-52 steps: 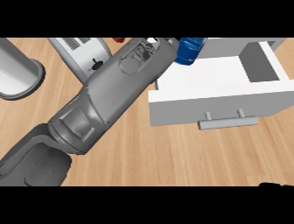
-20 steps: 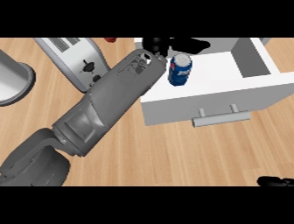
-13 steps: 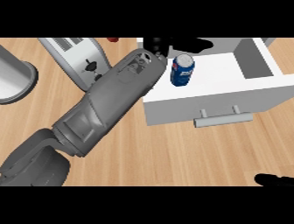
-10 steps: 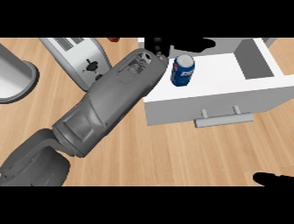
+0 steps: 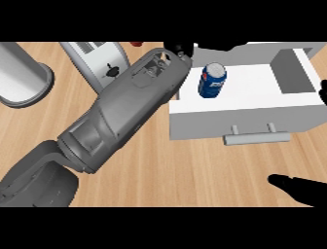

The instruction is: Pick up the can, place it into the drawer and close the drawer

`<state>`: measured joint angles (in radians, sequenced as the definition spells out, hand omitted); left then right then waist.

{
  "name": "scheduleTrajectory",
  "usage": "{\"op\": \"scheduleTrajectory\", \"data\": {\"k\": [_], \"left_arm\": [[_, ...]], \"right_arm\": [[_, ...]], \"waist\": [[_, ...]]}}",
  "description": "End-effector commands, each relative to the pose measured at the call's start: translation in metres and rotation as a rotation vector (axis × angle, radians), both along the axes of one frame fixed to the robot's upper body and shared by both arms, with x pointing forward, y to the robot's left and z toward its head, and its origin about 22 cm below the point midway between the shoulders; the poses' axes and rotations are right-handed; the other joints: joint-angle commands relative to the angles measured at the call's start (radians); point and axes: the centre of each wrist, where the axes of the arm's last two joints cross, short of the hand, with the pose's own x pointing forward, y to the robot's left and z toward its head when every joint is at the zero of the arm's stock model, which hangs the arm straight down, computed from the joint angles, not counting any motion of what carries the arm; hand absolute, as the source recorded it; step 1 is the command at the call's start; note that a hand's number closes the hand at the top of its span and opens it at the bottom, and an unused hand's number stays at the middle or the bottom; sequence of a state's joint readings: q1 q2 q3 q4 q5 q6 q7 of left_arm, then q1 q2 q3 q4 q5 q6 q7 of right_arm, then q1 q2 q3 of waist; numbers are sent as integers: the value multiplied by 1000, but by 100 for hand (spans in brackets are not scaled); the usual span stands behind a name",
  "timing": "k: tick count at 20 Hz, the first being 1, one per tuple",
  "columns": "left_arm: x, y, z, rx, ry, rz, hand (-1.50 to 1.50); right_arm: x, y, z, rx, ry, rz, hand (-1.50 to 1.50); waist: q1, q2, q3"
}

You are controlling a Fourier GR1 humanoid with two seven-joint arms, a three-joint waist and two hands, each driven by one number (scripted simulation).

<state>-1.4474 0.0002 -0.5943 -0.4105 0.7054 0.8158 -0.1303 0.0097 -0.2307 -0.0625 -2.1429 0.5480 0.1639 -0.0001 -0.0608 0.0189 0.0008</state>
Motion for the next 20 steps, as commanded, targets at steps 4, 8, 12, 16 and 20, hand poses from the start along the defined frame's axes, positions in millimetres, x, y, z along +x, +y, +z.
{"op": "scheduleTrajectory", "data": {"k": [4,8,12,16,20], "left_arm": [[-4,-1,-5,-17,-1,-10,-150],[1,2,10,-20,5,-13,-150],[-3,8,10,-27,17,-5,-150],[-3,21,25,-9,23,0,-150],[5,57,33,15,7,32,-150]], "right_arm": [[25,15,-24,-269,33,-66,-150],[44,32,-48,-367,63,-77,-150],[61,32,-82,-403,71,-147,-150],[84,54,-94,-355,42,-191,-150],[102,51,-122,-362,70,-206,-150]], "waist": [[53,-11,-1],[60,-11,-1],[77,-19,0],[85,-23,0],[89,-20,0]]}}
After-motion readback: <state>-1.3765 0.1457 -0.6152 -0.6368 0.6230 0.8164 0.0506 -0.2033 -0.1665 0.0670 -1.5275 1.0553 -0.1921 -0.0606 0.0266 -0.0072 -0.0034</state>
